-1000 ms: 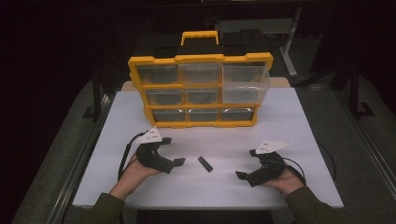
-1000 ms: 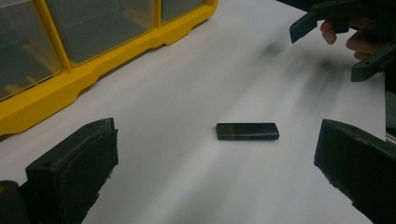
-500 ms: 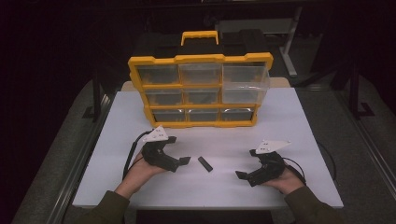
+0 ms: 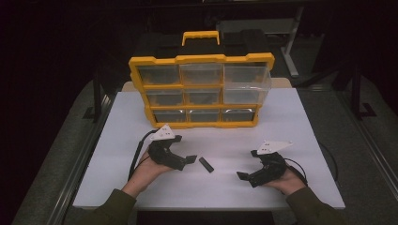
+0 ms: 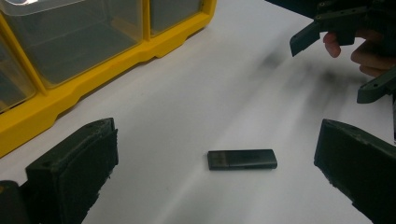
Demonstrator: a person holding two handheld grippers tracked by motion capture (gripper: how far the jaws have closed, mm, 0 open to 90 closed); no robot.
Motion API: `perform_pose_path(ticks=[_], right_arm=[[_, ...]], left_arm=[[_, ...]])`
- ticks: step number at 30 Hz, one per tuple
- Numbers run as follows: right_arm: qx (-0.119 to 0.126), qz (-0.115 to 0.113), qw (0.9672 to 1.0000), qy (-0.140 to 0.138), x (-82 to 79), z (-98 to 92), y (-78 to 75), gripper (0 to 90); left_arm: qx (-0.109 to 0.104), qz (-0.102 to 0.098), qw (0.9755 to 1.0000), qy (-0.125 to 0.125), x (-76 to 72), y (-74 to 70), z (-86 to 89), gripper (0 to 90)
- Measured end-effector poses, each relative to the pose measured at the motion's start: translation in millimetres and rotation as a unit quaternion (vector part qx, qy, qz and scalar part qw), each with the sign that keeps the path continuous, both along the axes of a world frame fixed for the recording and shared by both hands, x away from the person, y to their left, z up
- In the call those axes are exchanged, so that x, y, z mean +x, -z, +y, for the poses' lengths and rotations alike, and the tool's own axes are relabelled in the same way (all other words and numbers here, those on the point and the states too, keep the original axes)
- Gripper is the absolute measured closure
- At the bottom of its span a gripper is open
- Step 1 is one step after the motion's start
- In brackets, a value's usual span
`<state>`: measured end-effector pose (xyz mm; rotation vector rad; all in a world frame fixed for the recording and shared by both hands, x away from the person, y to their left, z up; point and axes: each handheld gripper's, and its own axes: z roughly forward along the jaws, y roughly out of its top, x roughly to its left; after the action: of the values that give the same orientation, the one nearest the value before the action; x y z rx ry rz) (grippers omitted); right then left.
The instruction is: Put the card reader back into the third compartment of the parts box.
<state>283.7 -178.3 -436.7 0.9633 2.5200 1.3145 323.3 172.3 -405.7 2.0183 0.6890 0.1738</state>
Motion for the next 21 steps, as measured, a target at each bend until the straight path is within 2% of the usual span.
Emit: perform_pose_path(ticks=[21], right_arm=[[0.003,-0.001,1.0,0.0,-0.1,-0.6,-0.5,0.0]], left_arm=[[0.0,0.001,1.0,0.001,1.9,3.8,-28.8,0.0]])
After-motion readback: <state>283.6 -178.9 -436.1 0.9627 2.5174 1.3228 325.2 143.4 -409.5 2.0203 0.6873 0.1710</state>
